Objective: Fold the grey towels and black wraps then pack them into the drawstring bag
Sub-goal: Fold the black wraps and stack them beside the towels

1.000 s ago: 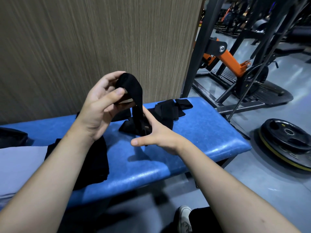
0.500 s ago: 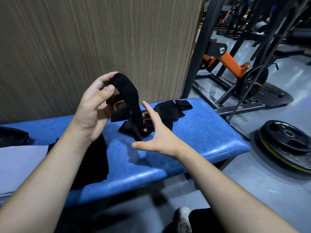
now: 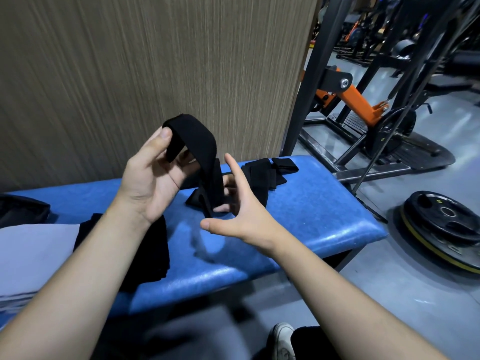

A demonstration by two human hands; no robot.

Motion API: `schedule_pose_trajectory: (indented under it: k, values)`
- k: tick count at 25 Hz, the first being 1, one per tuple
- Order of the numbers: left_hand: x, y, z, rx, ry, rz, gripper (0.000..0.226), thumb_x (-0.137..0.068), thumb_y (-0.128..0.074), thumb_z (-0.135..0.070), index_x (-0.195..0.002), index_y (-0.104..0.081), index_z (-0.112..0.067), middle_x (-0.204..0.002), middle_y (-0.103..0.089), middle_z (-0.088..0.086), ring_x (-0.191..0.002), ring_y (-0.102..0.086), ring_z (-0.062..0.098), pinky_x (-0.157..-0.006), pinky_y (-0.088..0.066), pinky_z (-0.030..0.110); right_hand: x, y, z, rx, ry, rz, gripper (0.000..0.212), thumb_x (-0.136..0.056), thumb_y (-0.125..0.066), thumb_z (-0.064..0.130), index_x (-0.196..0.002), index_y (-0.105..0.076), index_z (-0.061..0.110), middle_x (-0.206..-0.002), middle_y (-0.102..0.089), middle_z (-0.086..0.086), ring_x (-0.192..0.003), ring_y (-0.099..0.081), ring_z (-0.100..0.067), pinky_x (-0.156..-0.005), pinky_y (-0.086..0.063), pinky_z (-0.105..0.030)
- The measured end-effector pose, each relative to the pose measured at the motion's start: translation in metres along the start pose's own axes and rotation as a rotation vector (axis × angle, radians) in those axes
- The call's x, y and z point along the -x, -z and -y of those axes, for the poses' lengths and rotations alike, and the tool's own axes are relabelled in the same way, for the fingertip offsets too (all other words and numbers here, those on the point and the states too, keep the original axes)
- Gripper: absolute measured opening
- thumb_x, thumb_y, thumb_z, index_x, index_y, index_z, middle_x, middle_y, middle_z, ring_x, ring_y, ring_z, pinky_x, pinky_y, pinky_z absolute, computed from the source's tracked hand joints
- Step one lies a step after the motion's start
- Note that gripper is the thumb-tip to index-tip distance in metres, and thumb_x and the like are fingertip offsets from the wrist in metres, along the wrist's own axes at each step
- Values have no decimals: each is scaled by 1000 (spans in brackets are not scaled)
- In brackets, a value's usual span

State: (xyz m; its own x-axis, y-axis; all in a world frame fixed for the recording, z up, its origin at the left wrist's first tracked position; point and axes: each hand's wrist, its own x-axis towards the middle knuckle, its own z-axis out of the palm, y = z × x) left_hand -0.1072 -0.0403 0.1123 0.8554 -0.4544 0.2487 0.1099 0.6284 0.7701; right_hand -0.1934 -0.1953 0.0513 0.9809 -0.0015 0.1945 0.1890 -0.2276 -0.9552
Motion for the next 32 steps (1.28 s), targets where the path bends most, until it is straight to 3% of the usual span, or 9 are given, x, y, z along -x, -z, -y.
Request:
schedule_pose_trajectory:
  k: [4,6,9,14,18,22,26,29,32]
  values:
    - [-2,7,2,80,13,-73,31,-97,-50,-23,-123,-55,-6,-116,-65,11,-111,-63,26,-92,-54,42,1,10,2,-191,-59,25,118,-69,-85,10,-156,-13,45,-127,-49,6,-77,-57,-22,-86,-51,-32]
    - [-2,9,3,30,24,-83,36,-95,-53,-25,-123,-56,-4,-114,-67,10,-107,-65,24,-93,-55,41,1,10,1,-289,-104,39,115,-69,-83,6,-157,-17,39,-127,-56,4,-75,-63,-19,-83,-52,-31]
    - [-2,11,3,-141,47,-51,49,-94,-54,-32,-131,-53,-1,-118,-63,17,-108,-64,29,-99,-52,45,-1,9,-3,-434,-170,-22,86,-79,-74,6,-152,-31,23,-102,-68,1,-76,-63,-10,-71,-47,-27]
    - [-2,14,7,-400,-16,58,38,-91,-55,-24,-128,-59,-18,-108,-66,-3,-93,-63,10,-72,-53,22,-1,23,-2,-506,-253,-118,40,-91,-60,-7,-129,-56,3,-103,-70,-14,-74,-65,-24,-49,-52,-31]
    - [-1,15,16,-517,-10,151,45,-85,-65,-29,-129,-58,-21,-116,-63,1,-100,-62,14,-75,-52,24,-2,29,-2,-590,-283,-150,38,-92,-58,-7,-129,-57,2,-111,-68,-17,-80,-69,-27,-53,-58,-33]
    - [-1,14,23,-570,45,197,42,-90,-60,-23,-132,-55,-23,-113,-66,0,-102,-62,15,-81,-54,28,-1,33,2,-675,-281,-162,44,-93,-59,-4,-136,-52,3,-112,-64,-17,-81,-69,-26,-57,-60,-35]
    - [2,12,27,-538,90,210,45,-88,-61,-21,-133,-54,-24,-120,-66,0,-109,-61,13,-81,-55,26,0,36,5,-759,-149,-133,52,-88,-67,2,-136,-51,13,-111,-57,-19,-96,-70,-35,-79,-60,-48]
    - [2,10,30,-504,130,220,47,-87,-65,-20,-132,-54,-27,-121,-66,2,-109,-61,18,-80,-54,29,0,35,2,-576,-40,-126,69,-82,-71,1,-143,-45,21,-116,-58,-14,-100,-67,-32,-87,-57,-47]
    - [2,10,32,-462,146,228,51,-85,-69,-19,-132,-53,-27,-118,-65,7,-104,-62,24,-85,-49,39,0,34,0,-387,34,-158,68,-77,-75,-2,-138,-50,20,-118,-52,-11,-91,-61,-23,-91,-54,-48]
